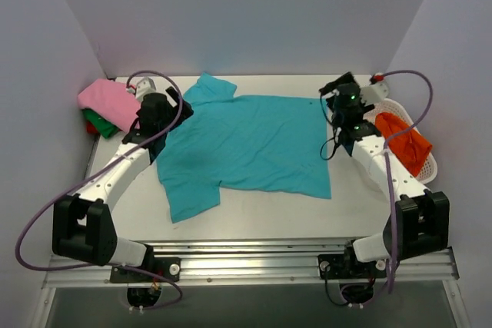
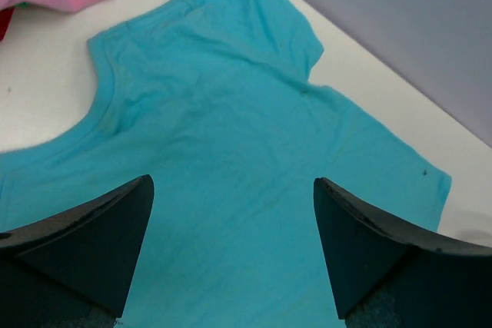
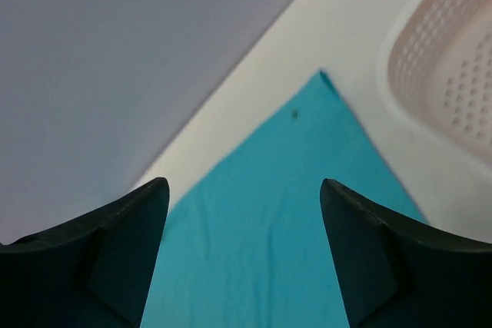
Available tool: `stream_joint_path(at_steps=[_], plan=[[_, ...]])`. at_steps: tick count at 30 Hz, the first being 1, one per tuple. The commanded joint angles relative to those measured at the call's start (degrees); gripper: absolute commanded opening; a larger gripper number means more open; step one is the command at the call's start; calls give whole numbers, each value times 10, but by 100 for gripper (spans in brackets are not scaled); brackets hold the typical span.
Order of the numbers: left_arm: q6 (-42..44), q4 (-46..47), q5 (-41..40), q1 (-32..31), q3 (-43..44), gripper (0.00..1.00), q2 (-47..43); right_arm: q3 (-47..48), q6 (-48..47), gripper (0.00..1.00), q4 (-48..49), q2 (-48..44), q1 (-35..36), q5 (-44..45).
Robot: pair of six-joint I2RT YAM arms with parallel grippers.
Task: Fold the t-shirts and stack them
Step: Flatten the tshirt out
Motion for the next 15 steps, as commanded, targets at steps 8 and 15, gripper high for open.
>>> stream_joint_path(at_steps=[8,15], plan=[[-115,-188,-175,-219,-111,92,-136,-161,85,78,-129,-35,290,144],[-236,-351,-209,-342,-203,92,-255,-325,252,99,-183,-158,432,191]])
